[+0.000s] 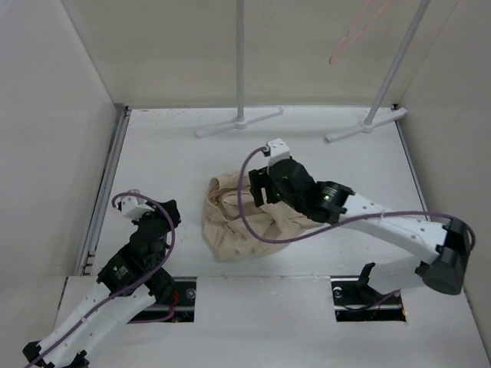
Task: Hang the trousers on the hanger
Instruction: Fold the trousers
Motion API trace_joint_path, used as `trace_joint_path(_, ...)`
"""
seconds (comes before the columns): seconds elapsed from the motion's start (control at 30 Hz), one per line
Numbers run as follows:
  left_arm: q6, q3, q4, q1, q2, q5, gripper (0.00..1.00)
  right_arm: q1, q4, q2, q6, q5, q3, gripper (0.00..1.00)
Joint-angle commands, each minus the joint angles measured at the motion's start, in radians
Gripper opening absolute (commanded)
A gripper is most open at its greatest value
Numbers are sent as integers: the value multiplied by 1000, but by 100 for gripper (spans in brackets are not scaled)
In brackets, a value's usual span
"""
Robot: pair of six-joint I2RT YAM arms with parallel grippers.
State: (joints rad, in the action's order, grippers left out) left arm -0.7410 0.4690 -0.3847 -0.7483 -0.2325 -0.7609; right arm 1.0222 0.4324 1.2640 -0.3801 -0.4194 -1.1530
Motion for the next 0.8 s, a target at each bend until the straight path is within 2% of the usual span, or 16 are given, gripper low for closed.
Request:
trace_joint_path(0.0,-99,-20,-66,59,-25,-48,17,-34,-141,121,138,83,-120,83)
trace_joint_path(0.13,-175,-49,-134,151,-34,3,36,-32,-147,291,220,133,-282,94)
trace_joint_path(0.23,-189,-96,-128,220,-41,102,58,-32,-127,417,245,128,-390,96)
trace_joint_path(0.4,-213,-196,-105,318,-15,291,63,-15,-77,572,299,126,-522,97)
trace_joint_path(0.57,-216,-214,-99,392,42,380,63,-15,28,710,328,163,-646,97)
trace_joint_path(0.63,-216,-219,-91,404,30,400,63,-18,60,741,317,206,-675,89)
trace_joint_path(0.67,-216,-221,-83,410,22,406,63,-23,69,747,313,235,-683,79)
trace_joint_path(0.77,-215,-230,-53,421,7,432,61,-44,68,735,282,300,-686,36)
